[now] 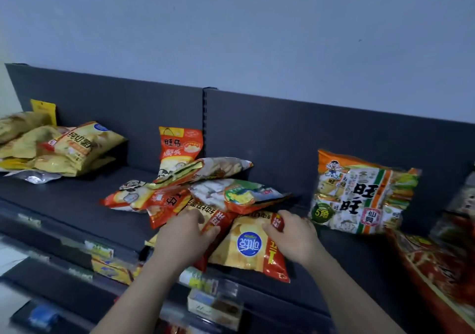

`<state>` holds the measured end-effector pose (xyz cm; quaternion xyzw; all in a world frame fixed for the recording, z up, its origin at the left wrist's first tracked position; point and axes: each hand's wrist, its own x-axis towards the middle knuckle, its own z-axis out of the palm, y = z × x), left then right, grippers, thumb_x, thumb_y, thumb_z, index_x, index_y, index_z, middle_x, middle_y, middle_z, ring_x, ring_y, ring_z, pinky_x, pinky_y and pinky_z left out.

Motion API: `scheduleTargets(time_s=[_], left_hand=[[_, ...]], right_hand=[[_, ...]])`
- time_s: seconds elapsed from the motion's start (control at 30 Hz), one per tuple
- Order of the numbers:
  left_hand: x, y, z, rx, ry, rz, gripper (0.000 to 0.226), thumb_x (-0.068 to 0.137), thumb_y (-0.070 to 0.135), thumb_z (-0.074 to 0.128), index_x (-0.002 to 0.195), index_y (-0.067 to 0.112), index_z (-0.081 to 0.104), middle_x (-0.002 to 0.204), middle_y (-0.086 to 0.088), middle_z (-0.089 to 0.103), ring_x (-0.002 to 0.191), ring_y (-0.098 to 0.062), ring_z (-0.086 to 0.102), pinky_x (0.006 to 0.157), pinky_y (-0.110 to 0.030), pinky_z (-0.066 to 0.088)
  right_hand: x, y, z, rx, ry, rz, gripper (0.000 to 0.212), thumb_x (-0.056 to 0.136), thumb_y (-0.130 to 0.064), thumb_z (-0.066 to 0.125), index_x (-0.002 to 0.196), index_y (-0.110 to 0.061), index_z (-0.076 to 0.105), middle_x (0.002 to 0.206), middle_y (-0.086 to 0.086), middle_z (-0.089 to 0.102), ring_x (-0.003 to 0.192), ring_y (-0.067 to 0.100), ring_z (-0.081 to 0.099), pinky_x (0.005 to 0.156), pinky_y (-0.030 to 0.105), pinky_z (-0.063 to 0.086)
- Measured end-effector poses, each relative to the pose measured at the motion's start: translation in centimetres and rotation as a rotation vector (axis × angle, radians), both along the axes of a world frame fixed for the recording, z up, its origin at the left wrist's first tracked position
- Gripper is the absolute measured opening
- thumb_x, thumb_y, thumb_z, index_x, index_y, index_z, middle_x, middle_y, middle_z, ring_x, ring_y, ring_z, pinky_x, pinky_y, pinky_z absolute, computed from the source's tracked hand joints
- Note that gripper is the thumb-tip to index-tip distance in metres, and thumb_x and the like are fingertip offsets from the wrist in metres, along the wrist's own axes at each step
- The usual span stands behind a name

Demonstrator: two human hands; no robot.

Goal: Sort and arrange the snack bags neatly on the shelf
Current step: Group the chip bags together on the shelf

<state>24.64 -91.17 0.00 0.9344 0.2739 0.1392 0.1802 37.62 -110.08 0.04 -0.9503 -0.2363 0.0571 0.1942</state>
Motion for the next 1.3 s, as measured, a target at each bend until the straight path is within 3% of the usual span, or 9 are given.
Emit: scheduleTargets(time_s=[0.13, 0.23, 0.3, 0.5, 0.57, 0.73, 1.03, 1.13, 1.3], left_hand=[[-0.1, 4.1, -2.6, 0.001, 0.066, -0.036, 0.078, 0.081, 0.072, 0.053, 0.141, 0.023, 0.041, 0.137, 0.0, 0.05, 0.12, -0.024, 0.051, 0.093, -0.04, 0.05], [0.3, 6.1, -3.9, -0.052, 0.16, -0.061, 0.1, 0.073, 0.081, 0.052, 0.149, 0.022, 0.026, 0.146, -0.005, 0.04, 0.131, -0.029, 0.04, 0.101, -0.043, 0.045], [0.7, 7.0, -4.5, -0.12, 0.217, -0.086, 0.11, 0.068, 0.086, 0.051, 0.151, 0.02, 0.02, 0.149, -0.006, 0.036, 0.134, -0.03, 0.037, 0.103, -0.045, 0.042], [1.4, 8.6, -5.7, -0.231, 0.315, -0.111, 0.124, 0.049, 0.096, 0.051, 0.152, 0.037, 0.012, 0.155, -0.008, 0.029, 0.139, -0.035, 0.032, 0.109, -0.054, 0.029], [1.3, 9.0, -5.8, -0.278, 0.303, -0.113, 0.123, 0.044, 0.097, 0.051, 0.148, 0.043, 0.013, 0.148, -0.007, 0.04, 0.134, -0.035, 0.039, 0.107, -0.055, 0.031], [0.7, 8.0, -4.9, -0.152, 0.145, -0.154, 0.1, 0.062, 0.078, 0.062, 0.143, 0.034, 0.024, 0.126, 0.0, 0.057, 0.12, -0.03, 0.049, 0.099, -0.045, 0.04], [-1.3, 4.5, -3.7, -0.295, 0.06, -0.256, 0.087, 0.063, 0.068, 0.072, 0.132, 0.029, 0.036, 0.105, 0.014, 0.061, 0.099, -0.016, 0.062, 0.09, -0.04, 0.051], [-2.3, 2.5, -3.5, -0.234, 0.077, -0.251, 0.092, 0.059, 0.075, 0.066, 0.133, 0.031, 0.035, 0.11, 0.012, 0.062, 0.1, -0.017, 0.062, 0.088, -0.04, 0.051], [-3.9, -0.3, -2.5, -0.105, 0.061, -0.217, 0.099, 0.065, 0.068, 0.07, 0.145, 0.028, 0.026, 0.122, 0.008, 0.06, 0.106, -0.019, 0.06, 0.088, -0.036, 0.05]], right_hand=[[-1.5, 2.0, -2.5, 0.061, 0.059, -0.089, 0.078, 0.077, -0.075, 0.046, 0.133, -0.02, 0.047, 0.128, 0.003, 0.059, 0.117, 0.024, 0.055, 0.105, 0.048, 0.038], [-2.7, 2.7, -3.5, 0.112, 0.2, -0.171, 0.099, 0.077, -0.071, 0.057, 0.154, -0.024, 0.014, 0.151, 0.008, 0.035, 0.13, 0.026, 0.046, 0.103, 0.041, 0.042], [-3.2, 2.9, -3.8, 0.141, 0.251, -0.195, 0.103, 0.078, -0.065, 0.062, 0.155, -0.03, 0.002, 0.153, 0.009, 0.031, 0.13, 0.026, 0.046, 0.096, 0.037, 0.045], [-5.0, 2.6, -4.5, 0.331, 0.291, -0.244, 0.09, 0.075, -0.055, 0.072, 0.146, -0.047, 0.017, 0.134, 0.0, 0.05, 0.109, 0.018, 0.054, 0.084, 0.033, 0.052], [-5.6, 2.5, -4.5, 0.409, 0.293, -0.247, 0.081, 0.073, -0.052, 0.075, 0.138, -0.051, 0.027, 0.124, -0.005, 0.056, 0.102, 0.013, 0.057, 0.083, 0.032, 0.054], [-6.7, 2.3, -4.1, 0.488, 0.295, -0.253, 0.071, 0.075, -0.045, 0.079, 0.132, -0.047, 0.037, 0.104, -0.022, 0.056, 0.091, 0.001, 0.058, 0.073, 0.025, 0.052], [-8.4, -2.0, -3.8, 0.556, 0.309, -0.265, 0.071, 0.073, -0.049, 0.079, 0.133, -0.047, 0.039, 0.108, -0.015, 0.062, 0.091, 0.007, 0.065, 0.077, 0.032, 0.058], [-9.2, -3.5, -3.7, 0.583, 0.355, -0.254, 0.078, 0.072, -0.047, 0.08, 0.137, -0.046, 0.036, 0.11, -0.016, 0.062, 0.093, 0.006, 0.065, 0.075, 0.027, 0.057], [-10.6, -5.0, -3.1, 0.53, 0.312, -0.217, 0.083, 0.072, -0.046, 0.081, 0.139, -0.049, 0.033, 0.109, -0.02, 0.057, 0.089, 0.005, 0.063, 0.07, 0.026, 0.058]])
